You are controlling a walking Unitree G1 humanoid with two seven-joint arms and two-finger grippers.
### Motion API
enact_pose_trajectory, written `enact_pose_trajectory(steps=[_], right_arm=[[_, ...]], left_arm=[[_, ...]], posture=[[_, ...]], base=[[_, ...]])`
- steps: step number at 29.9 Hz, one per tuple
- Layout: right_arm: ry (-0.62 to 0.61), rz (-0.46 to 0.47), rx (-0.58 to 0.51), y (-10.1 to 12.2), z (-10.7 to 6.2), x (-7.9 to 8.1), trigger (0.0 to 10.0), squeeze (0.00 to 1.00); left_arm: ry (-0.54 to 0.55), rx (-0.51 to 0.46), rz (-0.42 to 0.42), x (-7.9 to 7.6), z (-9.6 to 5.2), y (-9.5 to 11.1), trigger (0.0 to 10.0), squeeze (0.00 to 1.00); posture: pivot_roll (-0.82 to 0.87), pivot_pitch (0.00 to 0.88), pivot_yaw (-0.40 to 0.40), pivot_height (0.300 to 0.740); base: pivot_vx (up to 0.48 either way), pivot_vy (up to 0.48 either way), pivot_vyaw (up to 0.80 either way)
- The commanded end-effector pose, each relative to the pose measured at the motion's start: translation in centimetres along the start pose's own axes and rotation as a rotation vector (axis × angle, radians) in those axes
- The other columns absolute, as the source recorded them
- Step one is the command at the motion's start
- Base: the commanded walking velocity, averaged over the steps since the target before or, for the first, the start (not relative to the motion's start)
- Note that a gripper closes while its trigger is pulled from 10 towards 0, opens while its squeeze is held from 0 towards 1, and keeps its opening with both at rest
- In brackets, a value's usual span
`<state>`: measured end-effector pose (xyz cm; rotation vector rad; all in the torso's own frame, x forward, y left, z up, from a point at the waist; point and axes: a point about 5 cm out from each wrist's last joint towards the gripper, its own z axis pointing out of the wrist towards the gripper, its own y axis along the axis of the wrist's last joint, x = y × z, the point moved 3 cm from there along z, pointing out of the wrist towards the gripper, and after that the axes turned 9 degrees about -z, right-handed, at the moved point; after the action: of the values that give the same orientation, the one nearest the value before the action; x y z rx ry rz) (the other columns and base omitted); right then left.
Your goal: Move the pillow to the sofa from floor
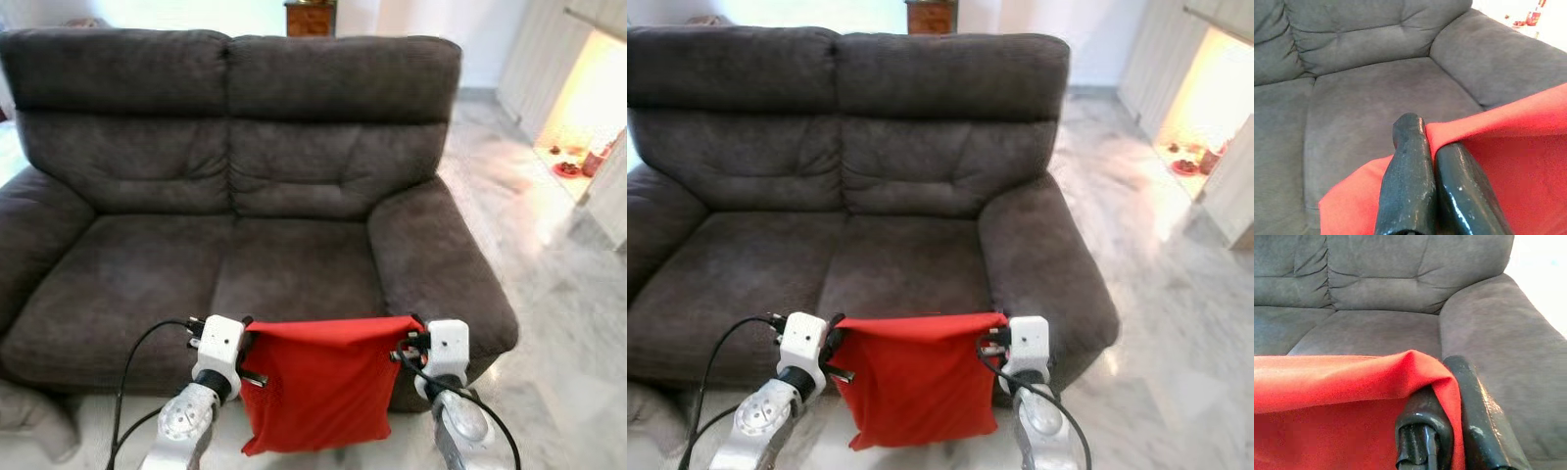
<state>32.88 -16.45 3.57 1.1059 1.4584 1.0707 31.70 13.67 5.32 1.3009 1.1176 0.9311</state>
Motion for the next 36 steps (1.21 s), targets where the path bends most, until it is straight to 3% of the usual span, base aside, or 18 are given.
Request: enact_pose_trajectory(steps=[1, 7, 8, 9, 11, 17, 20, 31, 36], right_arm=[[-0.144, 0.012, -0.086, 2.1, 0.4, -3.2, 10.0, 0.0], [-0.147, 0.016, -0.155, 3.8, 0.9, -3.2, 10.0, 0.0], [-0.16, 0.011, -0.17, 4.4, 1.1, -3.5, 10.0, 0.0], [-0.189, 0.018, -0.205, 5.5, 1.4, -3.9, 10.0, 0.0], [-0.211, 0.023, -0.234, 6.3, 1.6, -4.2, 10.0, 0.0], [-0.27, 0.04, -0.374, 10.3, 1.9, -5.5, 10.0, 0.0], [-0.257, 0.044, -0.405, 11.2, 2.1, -5.4, 10.0, 0.0], [-0.233, 0.071, -0.371, 10.8, 2.2, -4.6, 10.0, 0.0], [-0.175, 0.069, -0.383, 11.4, 2.6, -3.6, 10.0, 0.0]], left_arm=[[0.166, -0.132, 0.012, 4.1, -0.7, 3.0, 10.0, 0.0], [0.15, -0.191, 0.095, 3.9, -0.3, 4.9, 10.0, 0.0], [0.137, -0.204, 0.167, 3.8, -0.1, 5.6, 10.0, 0.0], [0.091, -0.203, 0.338, 3.1, 0.2, 6.2, 10.0, 0.0], [0.051, -0.212, 0.428, 2.6, 0.4, 6.6, 10.0, 0.0], [0.09, -0.334, 0.355, 2.7, 0.9, 10.2, 10.0, 0.0], [0.114, -0.372, 0.331, 3.1, 1.0, 11.5, 10.0, 0.0], [0.159, -0.417, 0.319, 4.2, 0.5, 13.7, 10.0, 0.0], [0.168, -0.419, 0.293, 4.4, 0.4, 14.0, 10.0, 0.0]], posture=[[0.01, 0.0, 0.002, 0.74], [0.01, 0.0, 0.001, 0.74], [0.01, 0.0, 0.002, 0.74], [0.01, 0.0, 0.003, 0.74], [0.01, 0.0, 0.005, 0.74], [0.01, 0.0, 0.013, 0.74], [0.0, 0.0, 0.016, 0.74], [0.01, 0.0, 0.019, 0.74], [0.01, 0.0, 0.021, 0.74]], base=[[0.0, 0.0, 0.0], [0.0, 0.0, 0.0], [0.0, 0.0, 0.0], [0.0, 0.0, 0.0], [0.0, 0.0, 0.0], [0.0, 0.0, 0.0], [0.082, 0.0, 0.0], [0.28, 0.0, 0.0], [0.307, 0.0, -0.76]])
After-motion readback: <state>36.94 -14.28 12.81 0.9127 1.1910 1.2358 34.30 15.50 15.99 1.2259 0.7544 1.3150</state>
